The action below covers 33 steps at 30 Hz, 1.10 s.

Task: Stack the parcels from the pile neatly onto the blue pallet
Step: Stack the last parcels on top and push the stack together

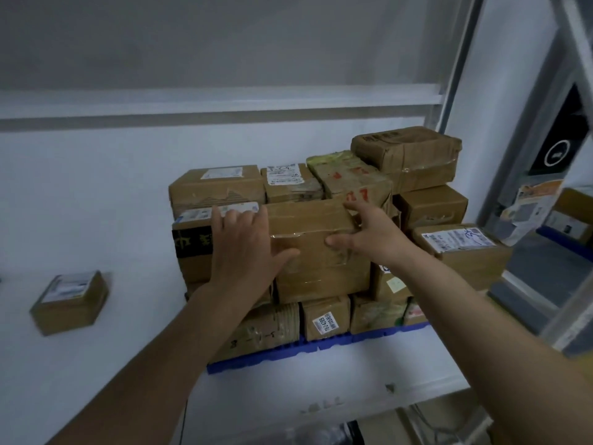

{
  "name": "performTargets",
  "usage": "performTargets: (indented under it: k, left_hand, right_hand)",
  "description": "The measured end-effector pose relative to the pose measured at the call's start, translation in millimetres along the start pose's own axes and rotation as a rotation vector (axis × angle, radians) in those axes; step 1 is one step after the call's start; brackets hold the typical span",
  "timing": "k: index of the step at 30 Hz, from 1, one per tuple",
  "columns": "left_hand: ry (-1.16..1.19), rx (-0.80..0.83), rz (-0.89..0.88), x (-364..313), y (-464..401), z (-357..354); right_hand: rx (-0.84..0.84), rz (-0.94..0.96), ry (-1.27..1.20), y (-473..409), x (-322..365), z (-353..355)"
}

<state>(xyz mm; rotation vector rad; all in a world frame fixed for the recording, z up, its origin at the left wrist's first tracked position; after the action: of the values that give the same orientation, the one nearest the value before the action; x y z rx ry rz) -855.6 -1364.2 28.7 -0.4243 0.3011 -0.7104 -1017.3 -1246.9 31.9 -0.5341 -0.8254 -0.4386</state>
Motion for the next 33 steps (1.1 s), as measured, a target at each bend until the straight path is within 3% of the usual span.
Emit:
performTargets:
  k: [28, 33]
  left_hand:
    - [-0.191, -0.163, -0.078, -16, -7, -10]
    - [-0.174, -0.185, -0.162, -22, -14, -9]
  right_hand:
    - [-0.095, 0.016, 0.012, -11, -14, -1]
    - [-0.126, 0.052, 0.048, -14, -9, 0]
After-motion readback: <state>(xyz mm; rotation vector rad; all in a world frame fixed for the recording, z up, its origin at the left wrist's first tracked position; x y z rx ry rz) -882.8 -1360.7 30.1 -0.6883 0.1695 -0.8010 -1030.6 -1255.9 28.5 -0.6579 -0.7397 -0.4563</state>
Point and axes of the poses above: each hand's wrist, its own y-axis away from the middle knuckle, its own z-axis out of the back of the hand, x = y × z, the point moved 3 cm from there along -y, towards the middle knuckle, and after that the axes turned 9 degrees about z, right-handed, at the moved point
